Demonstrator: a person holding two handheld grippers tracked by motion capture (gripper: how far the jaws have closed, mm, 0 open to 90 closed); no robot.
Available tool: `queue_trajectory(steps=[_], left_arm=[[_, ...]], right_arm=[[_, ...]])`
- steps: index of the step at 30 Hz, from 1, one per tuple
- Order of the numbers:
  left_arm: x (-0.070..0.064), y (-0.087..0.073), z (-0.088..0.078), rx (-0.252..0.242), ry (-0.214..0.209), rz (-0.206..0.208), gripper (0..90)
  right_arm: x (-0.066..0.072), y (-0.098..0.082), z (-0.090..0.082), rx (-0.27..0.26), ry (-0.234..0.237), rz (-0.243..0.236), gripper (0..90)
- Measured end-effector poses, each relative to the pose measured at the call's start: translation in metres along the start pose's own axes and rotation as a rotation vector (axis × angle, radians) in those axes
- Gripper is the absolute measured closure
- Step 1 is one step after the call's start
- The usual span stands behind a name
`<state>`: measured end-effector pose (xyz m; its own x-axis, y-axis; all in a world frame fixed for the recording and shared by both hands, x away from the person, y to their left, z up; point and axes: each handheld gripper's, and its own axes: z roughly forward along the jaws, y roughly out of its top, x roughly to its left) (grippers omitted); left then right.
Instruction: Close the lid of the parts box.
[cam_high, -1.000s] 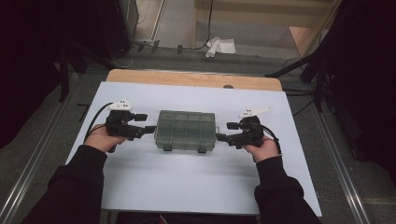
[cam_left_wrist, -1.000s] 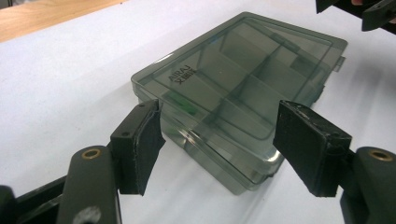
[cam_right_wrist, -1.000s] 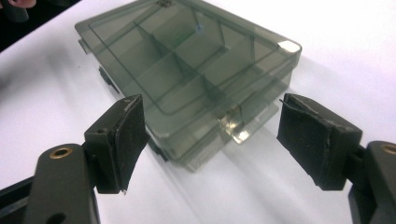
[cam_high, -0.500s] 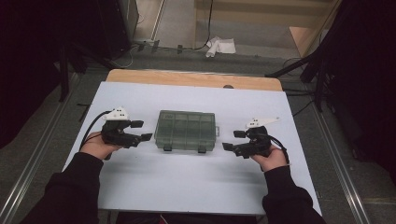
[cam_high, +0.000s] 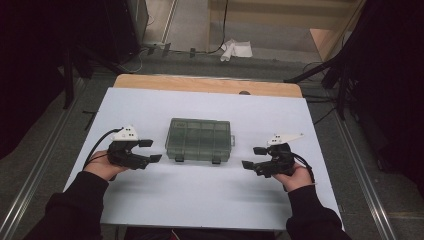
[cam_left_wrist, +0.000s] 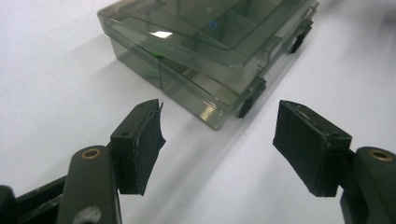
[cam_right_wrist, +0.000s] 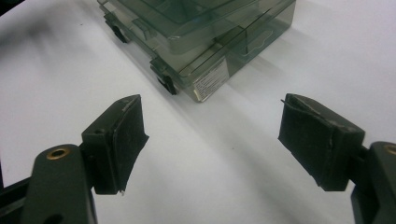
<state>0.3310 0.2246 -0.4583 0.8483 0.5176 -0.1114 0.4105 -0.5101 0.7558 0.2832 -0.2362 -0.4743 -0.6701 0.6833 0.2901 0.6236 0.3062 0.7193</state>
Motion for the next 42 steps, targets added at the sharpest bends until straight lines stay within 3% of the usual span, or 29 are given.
queue_trajectory(steps=[7, 21, 38, 39, 42], left_arm=[[-0.005, -0.008, -0.003, 0.012, -0.001, 0.008, 31.2], [-0.012, -0.017, -0.008, 0.036, -0.004, 0.016, 31.2], [-0.010, -0.020, -0.009, 0.047, -0.005, 0.011, 31.2], [-0.010, -0.019, -0.010, 0.068, 0.000, 0.013, 31.1], [-0.010, -0.020, -0.009, 0.054, -0.003, 0.010, 31.2]], right_arm=[[0.003, -0.006, -0.002, 0.010, 0.000, -0.014, 23.2], [0.005, -0.019, -0.013, 0.019, -0.027, 0.004, 23.2], [0.004, -0.024, -0.012, 0.038, -0.028, 0.000, 23.2], [0.004, -0.024, -0.012, 0.037, -0.026, 0.001, 23.2], [0.004, -0.024, -0.012, 0.037, -0.026, 0.001, 23.2]])
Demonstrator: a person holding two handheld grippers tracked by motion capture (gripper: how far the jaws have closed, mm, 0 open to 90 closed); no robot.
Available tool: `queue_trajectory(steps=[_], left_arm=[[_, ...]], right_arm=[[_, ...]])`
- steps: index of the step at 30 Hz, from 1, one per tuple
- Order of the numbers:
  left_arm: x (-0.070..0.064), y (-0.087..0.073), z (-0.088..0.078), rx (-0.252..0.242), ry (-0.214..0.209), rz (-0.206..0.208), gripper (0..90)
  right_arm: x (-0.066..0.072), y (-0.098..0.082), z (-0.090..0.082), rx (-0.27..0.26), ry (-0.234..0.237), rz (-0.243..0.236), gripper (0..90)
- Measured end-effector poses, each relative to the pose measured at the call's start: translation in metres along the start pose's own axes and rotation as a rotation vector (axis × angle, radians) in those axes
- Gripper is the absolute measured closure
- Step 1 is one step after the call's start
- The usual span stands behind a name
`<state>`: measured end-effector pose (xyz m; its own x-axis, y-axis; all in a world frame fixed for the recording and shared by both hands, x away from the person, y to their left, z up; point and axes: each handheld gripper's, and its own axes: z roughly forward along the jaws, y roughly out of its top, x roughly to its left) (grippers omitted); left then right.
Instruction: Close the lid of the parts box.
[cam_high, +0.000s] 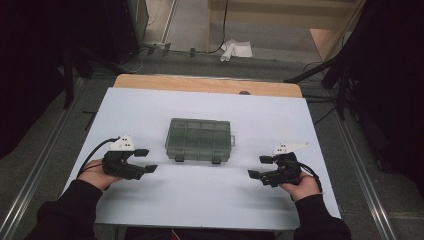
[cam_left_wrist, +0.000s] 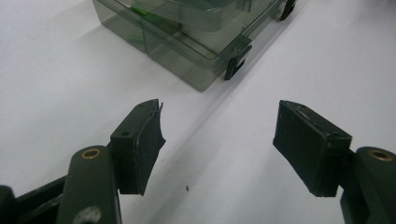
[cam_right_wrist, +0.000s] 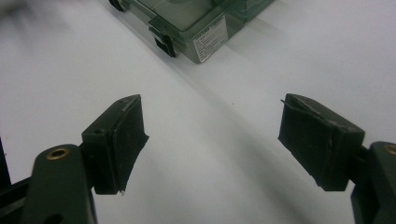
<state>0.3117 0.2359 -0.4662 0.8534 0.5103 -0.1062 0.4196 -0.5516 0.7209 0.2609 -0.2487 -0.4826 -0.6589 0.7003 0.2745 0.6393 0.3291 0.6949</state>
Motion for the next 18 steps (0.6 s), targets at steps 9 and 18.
queue_trajectory(steps=[9, 18], left_arm=[[-0.0005, 0.0001, 0.0003, 0.013, -0.001, 0.004, 31.1], [-0.0008, -0.0001, 0.0007, 0.015, -0.005, 0.007, 31.1]], right_arm=[[0.0002, 0.0001, 0.0005, 0.003, 0.002, -0.004, 23.2], [0.0006, 0.0002, 0.0011, 0.007, 0.002, -0.005, 23.2]])
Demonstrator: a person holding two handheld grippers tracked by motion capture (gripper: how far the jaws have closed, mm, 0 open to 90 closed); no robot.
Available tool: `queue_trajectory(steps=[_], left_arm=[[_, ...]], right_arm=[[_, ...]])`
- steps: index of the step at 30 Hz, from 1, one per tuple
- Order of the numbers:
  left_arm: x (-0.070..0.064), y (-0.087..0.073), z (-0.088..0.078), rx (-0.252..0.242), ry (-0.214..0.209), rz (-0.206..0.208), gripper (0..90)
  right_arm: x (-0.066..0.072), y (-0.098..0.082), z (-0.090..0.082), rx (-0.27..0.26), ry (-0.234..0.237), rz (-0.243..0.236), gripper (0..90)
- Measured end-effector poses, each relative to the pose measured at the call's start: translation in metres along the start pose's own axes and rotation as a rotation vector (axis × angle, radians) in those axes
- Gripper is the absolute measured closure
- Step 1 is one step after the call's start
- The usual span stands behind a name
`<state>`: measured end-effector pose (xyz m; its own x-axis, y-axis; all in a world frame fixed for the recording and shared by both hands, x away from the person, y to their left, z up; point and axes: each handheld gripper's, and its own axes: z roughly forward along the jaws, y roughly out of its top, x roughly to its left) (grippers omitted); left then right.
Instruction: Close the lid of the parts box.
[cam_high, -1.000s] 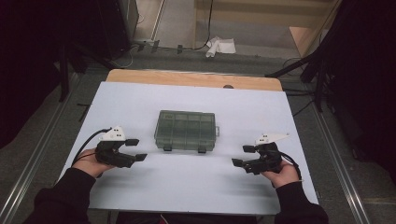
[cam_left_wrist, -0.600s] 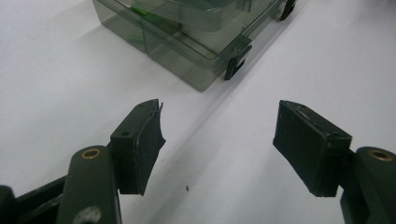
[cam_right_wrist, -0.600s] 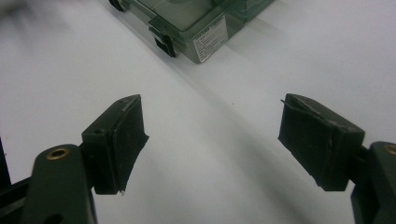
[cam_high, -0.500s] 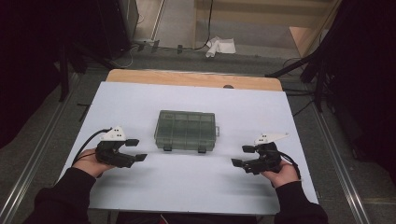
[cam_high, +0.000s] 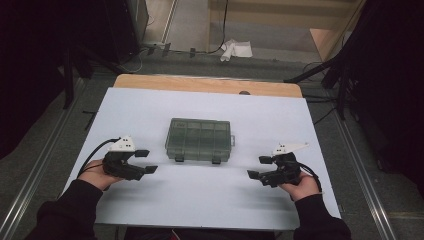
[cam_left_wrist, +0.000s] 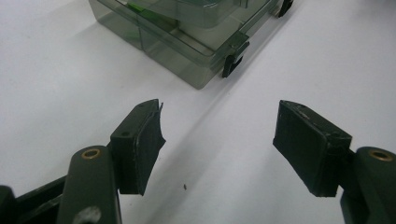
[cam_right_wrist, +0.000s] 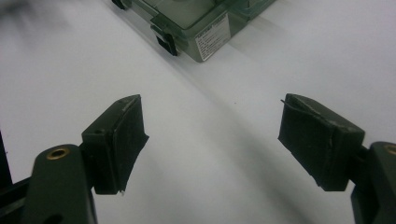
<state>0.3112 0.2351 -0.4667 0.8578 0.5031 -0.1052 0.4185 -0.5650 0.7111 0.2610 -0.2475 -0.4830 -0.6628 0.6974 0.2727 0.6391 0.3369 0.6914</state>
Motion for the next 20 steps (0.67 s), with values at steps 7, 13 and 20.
queue_trajectory(steps=[7, 13, 20], left_arm=[[0.0002, -0.0003, 0.0003, -0.003, -0.001, -0.002, 31.1], [0.0002, -0.0005, 0.0008, -0.003, -0.004, 0.001, 31.1], [0.0006, 0.0005, 0.0002, 0.020, -0.001, 0.006, 31.2]], right_arm=[[0.0005, -0.0002, 0.0003, 0.005, 0.002, 0.004, 23.2], [0.0000, -0.0001, 0.0007, 0.005, 0.001, -0.005, 23.2], [-0.0002, -0.0001, 0.0009, 0.009, 0.006, -0.005, 23.2]])
